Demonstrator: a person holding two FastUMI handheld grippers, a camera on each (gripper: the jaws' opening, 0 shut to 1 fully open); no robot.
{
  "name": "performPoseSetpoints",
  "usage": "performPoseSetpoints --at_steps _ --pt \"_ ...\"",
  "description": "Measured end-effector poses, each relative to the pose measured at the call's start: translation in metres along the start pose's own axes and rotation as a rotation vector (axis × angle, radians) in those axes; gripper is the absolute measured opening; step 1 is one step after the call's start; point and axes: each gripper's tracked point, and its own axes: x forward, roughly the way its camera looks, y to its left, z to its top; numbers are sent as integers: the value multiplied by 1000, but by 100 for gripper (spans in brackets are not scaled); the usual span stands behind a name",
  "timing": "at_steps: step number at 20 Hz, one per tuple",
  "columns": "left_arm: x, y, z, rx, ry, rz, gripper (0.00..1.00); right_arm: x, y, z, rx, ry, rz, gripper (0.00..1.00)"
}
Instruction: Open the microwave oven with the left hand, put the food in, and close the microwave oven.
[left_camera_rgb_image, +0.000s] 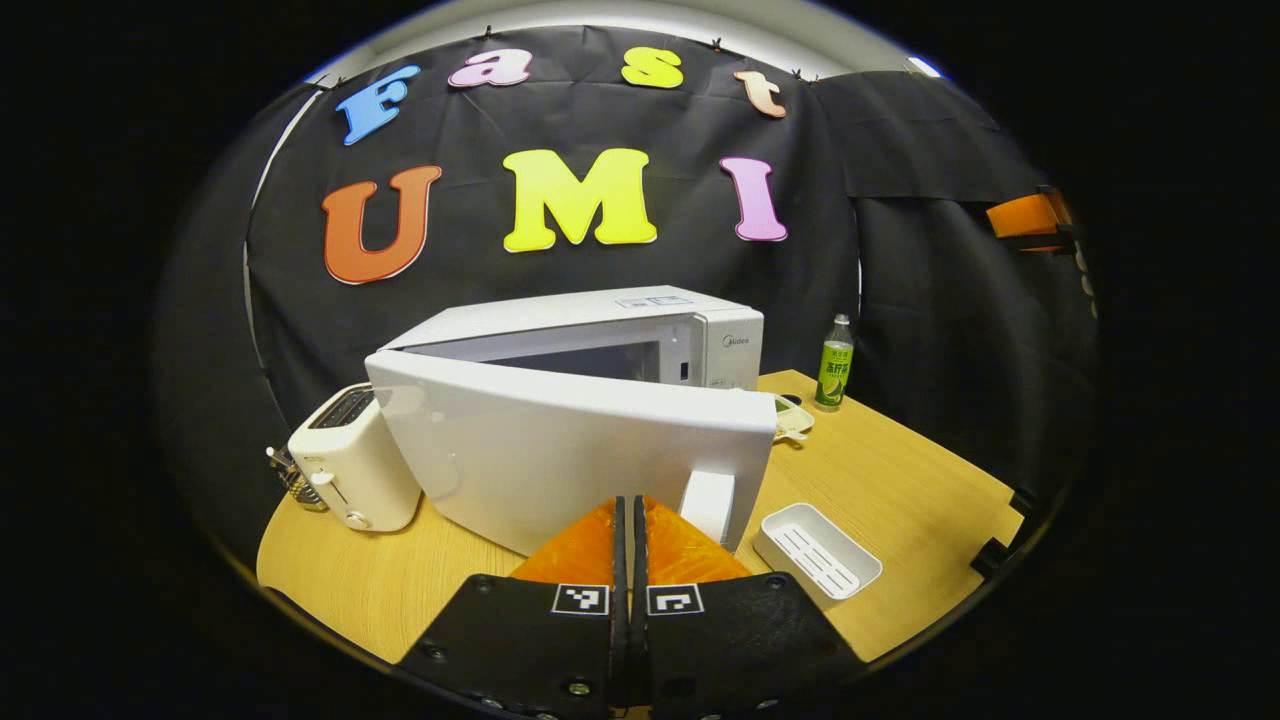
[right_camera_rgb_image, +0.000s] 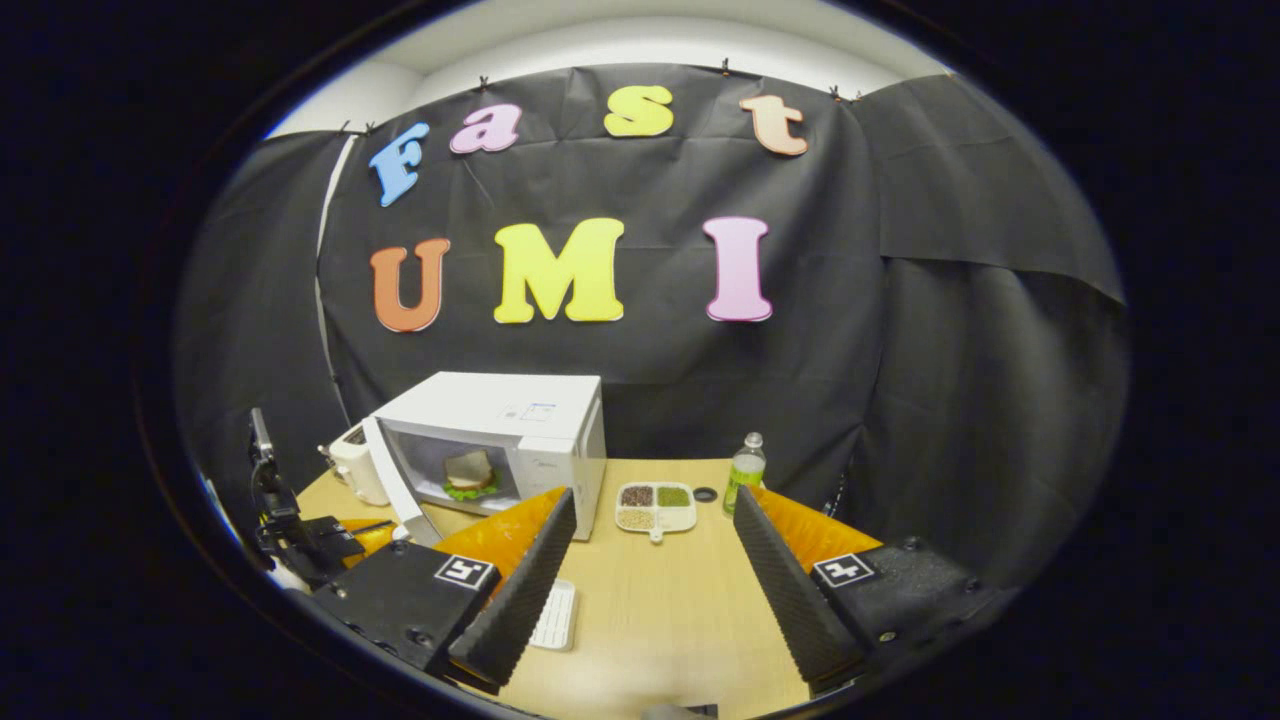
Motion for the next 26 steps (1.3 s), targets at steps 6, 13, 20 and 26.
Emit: performPoseSetpoints --at_steps 6,13,20,26 --pt "25 -15 12 22 -3 0 0 4 -15 -1 7 8 -9 100" --pt "57 -24 25 5 -6 -1 0 18 -32 1 -10 26 -18 100" --pt "92 -26 33 -15 -4 14 0 28 -30 8 -10 17 15 92" --pt "120 -27 42 -25 -12 12 0 31 -34 2 2 33 6 92"
